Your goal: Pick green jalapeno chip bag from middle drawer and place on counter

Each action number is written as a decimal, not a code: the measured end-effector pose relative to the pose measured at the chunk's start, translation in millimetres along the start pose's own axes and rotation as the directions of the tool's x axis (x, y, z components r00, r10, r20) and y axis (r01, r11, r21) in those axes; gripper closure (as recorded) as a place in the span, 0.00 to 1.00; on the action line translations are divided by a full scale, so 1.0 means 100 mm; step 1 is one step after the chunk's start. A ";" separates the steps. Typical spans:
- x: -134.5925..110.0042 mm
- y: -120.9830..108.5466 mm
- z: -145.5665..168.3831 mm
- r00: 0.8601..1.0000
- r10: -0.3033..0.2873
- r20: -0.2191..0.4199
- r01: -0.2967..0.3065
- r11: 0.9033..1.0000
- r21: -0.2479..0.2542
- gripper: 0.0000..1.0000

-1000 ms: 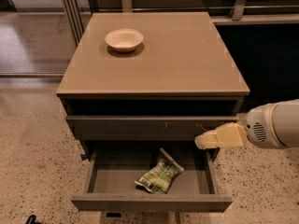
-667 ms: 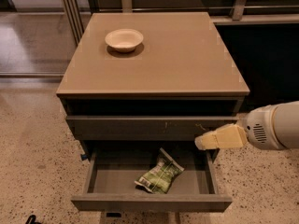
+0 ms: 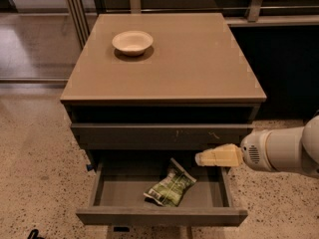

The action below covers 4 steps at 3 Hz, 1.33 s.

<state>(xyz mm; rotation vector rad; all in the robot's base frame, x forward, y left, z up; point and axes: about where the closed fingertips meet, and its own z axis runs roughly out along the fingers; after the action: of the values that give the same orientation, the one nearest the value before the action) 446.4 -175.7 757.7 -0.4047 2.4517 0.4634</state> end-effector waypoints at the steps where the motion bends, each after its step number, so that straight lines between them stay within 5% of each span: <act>1: 0.09 0.02 0.28 1.000 0.016 -0.014 -0.017 1.000 -0.003 0.00; 2: 0.19 0.06 0.57 0.998 0.013 -0.059 -0.012 1.000 0.004 0.00; 4: 0.21 0.15 0.67 0.998 -0.014 -0.068 0.013 1.000 -0.022 0.00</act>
Offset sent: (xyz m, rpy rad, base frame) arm 0.0168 0.0350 -0.0852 -0.0370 0.1027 0.0072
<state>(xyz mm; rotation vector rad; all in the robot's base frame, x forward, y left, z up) 458.3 -138.2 698.3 -0.4524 2.5096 0.4777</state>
